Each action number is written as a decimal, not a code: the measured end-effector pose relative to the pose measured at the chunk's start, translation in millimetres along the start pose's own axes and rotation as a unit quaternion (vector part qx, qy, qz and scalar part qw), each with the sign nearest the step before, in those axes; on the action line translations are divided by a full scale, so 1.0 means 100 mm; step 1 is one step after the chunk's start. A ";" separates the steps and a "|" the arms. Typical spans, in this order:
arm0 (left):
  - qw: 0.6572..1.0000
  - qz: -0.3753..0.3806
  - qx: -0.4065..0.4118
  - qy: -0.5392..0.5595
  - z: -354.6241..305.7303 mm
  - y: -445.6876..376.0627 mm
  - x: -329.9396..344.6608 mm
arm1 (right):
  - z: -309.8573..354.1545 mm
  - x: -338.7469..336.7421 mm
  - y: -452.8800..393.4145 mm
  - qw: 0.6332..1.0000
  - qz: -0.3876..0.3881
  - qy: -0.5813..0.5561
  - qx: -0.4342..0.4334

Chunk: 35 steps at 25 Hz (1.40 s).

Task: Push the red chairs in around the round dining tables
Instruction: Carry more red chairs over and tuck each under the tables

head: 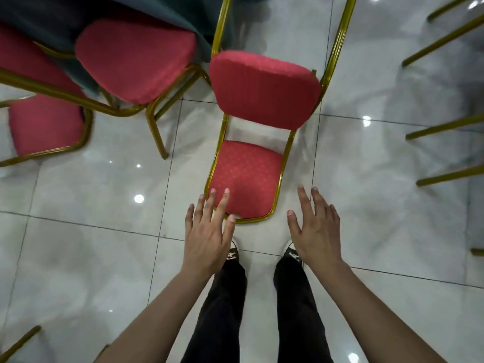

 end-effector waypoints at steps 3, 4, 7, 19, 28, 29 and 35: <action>0.999 0.007 0.034 -0.036 0.32 -0.60 0.32 | 0.09 0.59 -0.44 1.000 -0.014 -0.018 -0.001; 0.998 0.006 0.045 -0.043 0.42 -0.77 0.41 | 0.10 0.76 -0.59 1.000 -0.013 -0.022 0.004; 0.997 0.008 0.055 -0.059 0.80 -1.26 0.77 | 0.08 1.28 -1.02 0.999 -0.022 -0.026 0.018; 0.993 0.026 0.027 -0.115 2.13 -3.07 2.44 | -0.62 3.30 -2.64 0.997 0.005 -0.025 0.074; 0.994 0.050 0.003 -0.101 2.81 -4.04 3.21 | -1.00 4.28 -3.39 0.991 0.057 -0.048 0.107; 0.995 0.055 0.004 -0.087 2.89 -4.10 3.24 | -1.01 4.33 -3.45 0.990 0.061 -0.054 0.112; 0.998 0.058 0.001 -0.014 3.07 -4.26 3.36 | -1.08 4.53 -3.56 0.982 0.024 -0.158 0.098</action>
Point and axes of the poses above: each hand's wrist, its own y-axis away from the middle knuckle, its own x-axis out of the palm, z = x × y, the point moved 2 cm from there along -y, towards the middle knuckle, and after that the axes turned 15 degrees about z, right-handed, at the moved point
